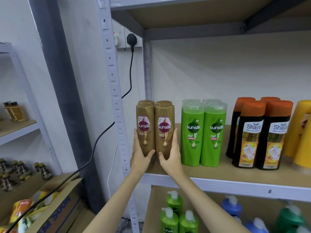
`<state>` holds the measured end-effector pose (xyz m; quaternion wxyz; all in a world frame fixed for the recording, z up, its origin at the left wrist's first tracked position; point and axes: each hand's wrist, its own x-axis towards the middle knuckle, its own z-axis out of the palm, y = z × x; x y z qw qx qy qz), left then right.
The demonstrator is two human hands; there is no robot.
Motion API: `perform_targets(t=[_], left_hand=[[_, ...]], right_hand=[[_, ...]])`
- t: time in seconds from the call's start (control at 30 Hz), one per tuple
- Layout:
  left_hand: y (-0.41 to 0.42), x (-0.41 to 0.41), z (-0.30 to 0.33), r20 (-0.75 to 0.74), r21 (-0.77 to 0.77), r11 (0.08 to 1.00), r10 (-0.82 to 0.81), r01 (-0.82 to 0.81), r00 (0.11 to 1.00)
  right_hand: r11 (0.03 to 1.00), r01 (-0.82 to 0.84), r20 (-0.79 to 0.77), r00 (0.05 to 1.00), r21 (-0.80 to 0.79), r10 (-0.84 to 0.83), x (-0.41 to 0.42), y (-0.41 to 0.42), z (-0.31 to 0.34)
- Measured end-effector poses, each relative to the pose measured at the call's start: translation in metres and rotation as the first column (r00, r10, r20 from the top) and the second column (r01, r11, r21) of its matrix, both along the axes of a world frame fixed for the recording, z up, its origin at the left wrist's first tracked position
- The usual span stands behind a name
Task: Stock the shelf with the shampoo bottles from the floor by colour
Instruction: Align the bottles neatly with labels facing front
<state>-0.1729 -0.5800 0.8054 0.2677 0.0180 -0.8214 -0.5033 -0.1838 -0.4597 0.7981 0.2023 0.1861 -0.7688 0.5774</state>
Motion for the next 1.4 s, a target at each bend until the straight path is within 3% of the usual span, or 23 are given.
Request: perform_targets(t=[0.73, 0.87, 1.0, 1.07, 1.17, 1.3, 1.4], left_hand=[[0.007, 0.014, 0.003, -0.010, -0.023, 0.998, 0.053, -0.053, 0.999], [0.017, 0.040, -0.001, -0.157, -0.047, 0.997, 0.050, -0.058, 0.986], [0.035, 0.076, -0.016, -0.262, -0.176, 0.984, -0.014, -0.034, 0.965], [0.041, 0.088, -0.024, -0.177, -0.231, 0.971, -0.102, 0.059, 0.979], [0.047, 0.101, -0.042, 0.039, -0.289, 0.941, -0.172, 0.175, 0.984], [0.052, 0.108, -0.083, 0.297, -0.337, 0.882, -0.232, 0.329, 0.926], [0.055, 0.097, -0.123, 0.437, -0.422, 0.811, -0.210, 0.405, 0.875]], right_hand=[[1.000, 0.004, -0.012, 1.000, 0.010, -0.004, 0.014, 0.006, -0.001], [1.000, -0.012, -0.099, 0.995, 0.028, 0.015, 0.040, 0.022, -0.011], [0.994, -0.034, -0.181, 0.982, 0.102, 0.052, 0.070, 0.047, -0.027], [0.989, -0.058, -0.153, 0.985, 0.139, 0.079, 0.081, 0.060, -0.035], [0.950, -0.151, 0.057, 0.988, 0.273, 0.141, 0.093, 0.079, -0.045], [0.825, -0.296, 0.373, 0.921, 0.481, 0.113, 0.097, 0.107, -0.073], [0.667, -0.382, 0.516, 0.857, 0.640, -0.004, 0.092, 0.121, -0.106]])
